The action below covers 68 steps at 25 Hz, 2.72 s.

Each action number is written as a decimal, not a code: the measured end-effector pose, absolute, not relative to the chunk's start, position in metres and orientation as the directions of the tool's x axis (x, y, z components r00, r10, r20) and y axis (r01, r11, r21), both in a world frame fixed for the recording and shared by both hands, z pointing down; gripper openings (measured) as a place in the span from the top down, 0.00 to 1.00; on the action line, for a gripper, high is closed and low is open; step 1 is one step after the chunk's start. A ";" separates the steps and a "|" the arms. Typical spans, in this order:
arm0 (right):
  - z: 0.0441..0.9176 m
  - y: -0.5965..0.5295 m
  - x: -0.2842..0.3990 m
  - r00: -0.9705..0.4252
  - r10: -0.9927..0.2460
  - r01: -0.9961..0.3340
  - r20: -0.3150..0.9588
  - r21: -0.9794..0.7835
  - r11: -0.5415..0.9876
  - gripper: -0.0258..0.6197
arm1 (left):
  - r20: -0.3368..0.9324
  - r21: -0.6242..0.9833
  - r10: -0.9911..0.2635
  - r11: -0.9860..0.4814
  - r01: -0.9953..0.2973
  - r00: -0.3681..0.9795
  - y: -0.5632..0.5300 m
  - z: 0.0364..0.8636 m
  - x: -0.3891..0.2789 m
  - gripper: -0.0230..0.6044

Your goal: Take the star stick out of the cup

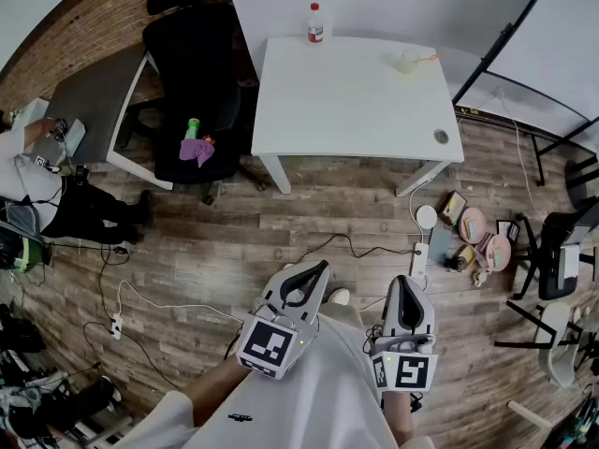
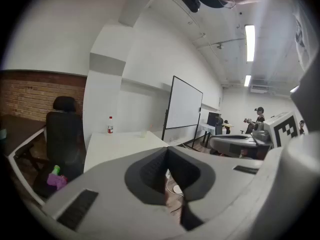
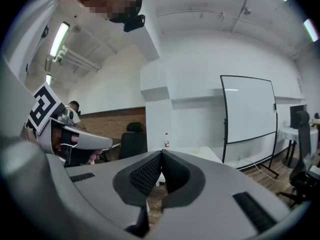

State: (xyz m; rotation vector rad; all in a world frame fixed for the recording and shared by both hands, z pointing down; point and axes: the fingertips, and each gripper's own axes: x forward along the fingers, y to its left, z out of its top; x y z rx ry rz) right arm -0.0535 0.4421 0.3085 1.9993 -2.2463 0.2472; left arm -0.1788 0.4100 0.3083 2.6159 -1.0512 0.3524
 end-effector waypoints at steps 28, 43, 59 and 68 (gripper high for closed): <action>0.305 0.375 -0.135 0.046 -0.975 -0.999 0.216 0.034 -0.040 0.95 | 0.282 0.228 -0.564 -0.746 -0.625 0.776 0.305 0.311 -0.275 0.97; 0.332 0.276 -0.061 0.086 -0.968 -0.996 0.235 0.013 -0.085 0.95 | 0.304 0.197 -0.540 -0.770 -0.607 0.785 0.200 0.337 -0.205 0.97; 0.320 0.096 0.166 -0.017 -0.983 -0.999 0.184 0.024 0.022 0.96 | 0.335 0.118 -0.587 -0.750 -0.651 0.737 0.036 0.319 0.013 0.97; 0.320 0.021 0.194 -0.042 -0.984 -0.998 0.172 0.039 0.050 0.95 | 0.362 0.134 -0.586 -0.737 -0.663 0.725 -0.015 0.320 0.040 0.97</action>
